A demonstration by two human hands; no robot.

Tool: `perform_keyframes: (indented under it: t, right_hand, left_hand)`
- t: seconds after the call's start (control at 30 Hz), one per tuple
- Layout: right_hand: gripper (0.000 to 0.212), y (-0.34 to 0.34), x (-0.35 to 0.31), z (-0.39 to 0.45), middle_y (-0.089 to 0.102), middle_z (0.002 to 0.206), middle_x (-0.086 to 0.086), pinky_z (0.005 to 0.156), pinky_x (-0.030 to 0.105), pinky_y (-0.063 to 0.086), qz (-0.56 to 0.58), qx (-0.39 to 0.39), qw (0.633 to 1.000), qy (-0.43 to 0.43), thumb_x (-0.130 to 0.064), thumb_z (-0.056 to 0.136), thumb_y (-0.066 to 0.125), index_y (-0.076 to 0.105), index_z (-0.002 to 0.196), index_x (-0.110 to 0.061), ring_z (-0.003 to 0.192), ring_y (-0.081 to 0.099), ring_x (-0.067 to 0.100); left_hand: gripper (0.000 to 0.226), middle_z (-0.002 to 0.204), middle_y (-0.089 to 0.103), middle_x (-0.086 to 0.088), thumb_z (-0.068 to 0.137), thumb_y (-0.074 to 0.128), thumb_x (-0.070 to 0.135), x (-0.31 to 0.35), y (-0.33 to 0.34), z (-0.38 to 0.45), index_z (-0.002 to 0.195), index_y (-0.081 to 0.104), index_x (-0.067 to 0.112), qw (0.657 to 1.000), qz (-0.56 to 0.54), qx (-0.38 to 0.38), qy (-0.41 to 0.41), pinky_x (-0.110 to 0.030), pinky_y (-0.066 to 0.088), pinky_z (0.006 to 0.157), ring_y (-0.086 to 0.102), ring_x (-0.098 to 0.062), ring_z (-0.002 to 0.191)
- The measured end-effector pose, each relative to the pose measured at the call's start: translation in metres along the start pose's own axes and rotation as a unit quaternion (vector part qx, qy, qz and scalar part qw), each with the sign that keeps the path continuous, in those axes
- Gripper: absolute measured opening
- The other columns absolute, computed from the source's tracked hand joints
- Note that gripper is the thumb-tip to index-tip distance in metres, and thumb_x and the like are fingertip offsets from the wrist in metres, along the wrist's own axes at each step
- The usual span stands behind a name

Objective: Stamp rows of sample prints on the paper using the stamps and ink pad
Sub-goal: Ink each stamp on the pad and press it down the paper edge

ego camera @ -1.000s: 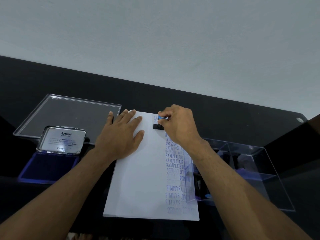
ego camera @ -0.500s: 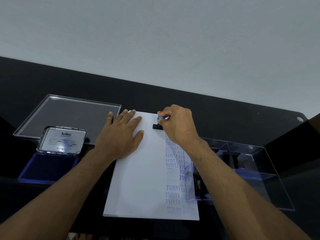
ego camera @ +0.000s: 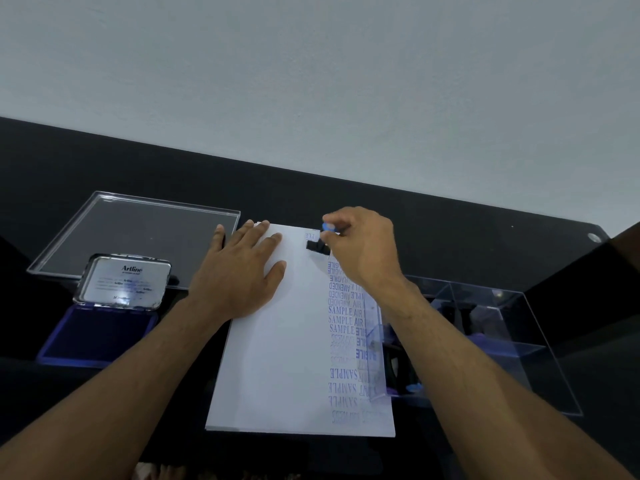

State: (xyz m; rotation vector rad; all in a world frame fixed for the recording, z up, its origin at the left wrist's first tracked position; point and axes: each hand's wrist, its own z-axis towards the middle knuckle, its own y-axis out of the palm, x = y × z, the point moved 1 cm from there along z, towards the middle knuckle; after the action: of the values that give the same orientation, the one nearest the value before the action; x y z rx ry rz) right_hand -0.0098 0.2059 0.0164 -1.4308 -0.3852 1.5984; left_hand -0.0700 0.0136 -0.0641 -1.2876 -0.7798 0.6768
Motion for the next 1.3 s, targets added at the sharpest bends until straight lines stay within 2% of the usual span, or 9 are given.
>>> perform_keyframes:
  t: [0.13,0.2,0.27,0.43,1.3]
  right_hand:
    - [0.024,-0.017,0.015,-0.007,0.071,0.085,-0.012,0.077,0.016,0.055,0.137,0.116,0.978,0.103,-0.015,0.083,0.074,0.074,0.106,-0.022,0.075,0.067,-0.001]
    - [0.023,-0.02,0.022,-0.011,0.071,0.081,-0.012,0.077,0.029,0.059,0.18,0.131,0.963,0.149,-0.015,0.083,0.074,0.074,0.104,-0.025,0.075,0.07,0.004]
    - [0.019,-0.019,0.025,-0.011,0.072,0.079,-0.011,0.075,0.036,0.061,0.201,0.133,0.956,0.166,-0.014,0.083,0.073,0.075,0.098,-0.026,0.074,0.071,0.008]
    - [0.015,-0.014,0.026,-0.008,0.072,0.077,-0.008,0.072,0.037,0.061,0.197,0.134,0.957,0.168,-0.012,0.082,0.073,0.075,0.092,-0.023,0.073,0.071,0.01]
    - [0.015,-0.012,0.028,-0.009,0.071,0.082,-0.01,0.074,0.033,0.061,0.167,0.118,0.968,0.147,-0.013,0.086,0.072,0.074,0.098,-0.021,0.075,0.07,0.007]
  left_hand:
    - [0.078,0.167,0.017,0.001,0.09,0.004,0.062,0.0,-0.001,-0.001,0.157,0.027,0.028,1.0,-0.001,-0.006,0.001,-0.057,0.006,0.123,0.011,-0.021,0.155]
    - [0.078,0.167,0.018,0.001,0.09,0.004,0.062,0.0,-0.001,-0.001,0.156,0.027,0.028,1.0,-0.002,-0.004,-0.001,-0.057,0.006,0.124,0.011,-0.021,0.154]
    - [0.077,0.167,0.018,0.001,0.09,0.005,0.062,0.0,0.0,-0.001,0.156,0.028,0.028,1.0,-0.001,-0.003,-0.003,-0.057,0.006,0.124,0.012,-0.021,0.154]
    - [0.077,0.167,0.019,0.001,0.091,0.007,0.062,0.0,0.001,0.0,0.156,0.028,0.028,1.0,-0.001,-0.005,-0.003,-0.057,0.006,0.124,0.012,-0.02,0.154]
    - [0.079,0.167,0.016,0.002,0.089,0.004,0.062,0.001,-0.003,-0.001,0.157,0.025,0.029,1.0,-0.01,-0.012,-0.004,-0.056,0.004,0.124,0.009,-0.019,0.155]
